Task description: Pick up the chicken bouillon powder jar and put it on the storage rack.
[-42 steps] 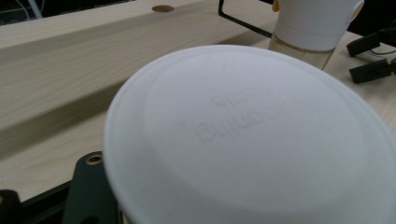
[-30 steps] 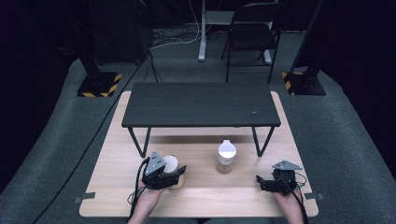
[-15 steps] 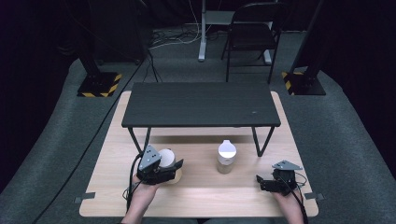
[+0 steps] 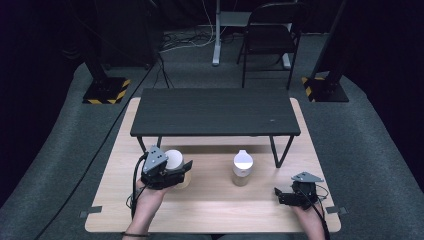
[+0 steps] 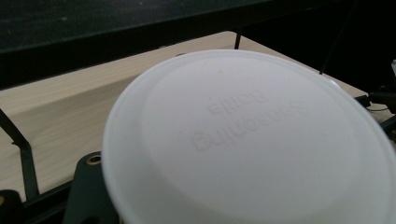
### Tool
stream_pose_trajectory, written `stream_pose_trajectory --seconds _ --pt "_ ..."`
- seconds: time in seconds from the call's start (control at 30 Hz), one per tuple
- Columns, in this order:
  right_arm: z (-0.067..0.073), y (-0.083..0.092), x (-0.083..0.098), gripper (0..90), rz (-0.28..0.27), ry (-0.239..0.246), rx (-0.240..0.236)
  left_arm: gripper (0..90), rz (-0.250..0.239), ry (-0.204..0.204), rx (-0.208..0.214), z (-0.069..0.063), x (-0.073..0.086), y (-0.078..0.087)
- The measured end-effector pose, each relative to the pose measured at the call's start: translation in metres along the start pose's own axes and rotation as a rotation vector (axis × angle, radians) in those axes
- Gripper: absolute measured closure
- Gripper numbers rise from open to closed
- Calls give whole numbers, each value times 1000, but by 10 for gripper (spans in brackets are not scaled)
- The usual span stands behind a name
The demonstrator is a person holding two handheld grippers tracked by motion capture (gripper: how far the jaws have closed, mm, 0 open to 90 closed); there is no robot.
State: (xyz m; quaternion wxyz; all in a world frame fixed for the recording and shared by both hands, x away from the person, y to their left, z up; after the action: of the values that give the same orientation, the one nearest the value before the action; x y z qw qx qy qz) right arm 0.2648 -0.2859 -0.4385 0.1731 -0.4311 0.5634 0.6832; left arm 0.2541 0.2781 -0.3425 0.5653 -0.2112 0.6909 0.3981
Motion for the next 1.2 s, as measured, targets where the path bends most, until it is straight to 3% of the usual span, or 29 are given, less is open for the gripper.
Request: stream_pose_trajectory --seconds 0.5,1.0,1.2 --pt "0 0 0 79 1 0 0 356 -18 -17 -11 4 -38 6" --pt "0 0 0 78 1 1 -1 356 -13 -66 -10 7 -87 12" --pt "0 0 0 78 1 1 -1 356 -18 -67 -4 16 -109 12"
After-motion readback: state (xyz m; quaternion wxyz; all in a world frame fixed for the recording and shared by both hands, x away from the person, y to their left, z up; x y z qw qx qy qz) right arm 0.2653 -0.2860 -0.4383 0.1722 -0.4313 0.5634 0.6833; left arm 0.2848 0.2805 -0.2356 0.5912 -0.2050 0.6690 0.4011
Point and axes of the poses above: each handheld gripper's, and its own axes: y roughly backward along the jaws, x roughly out of its underside, z roughly to its left, the point moved 1 cm from there along -y, roughly forward along the jaws, and after that the axes turned 4 degrees about -z, right-handed, at the moved point
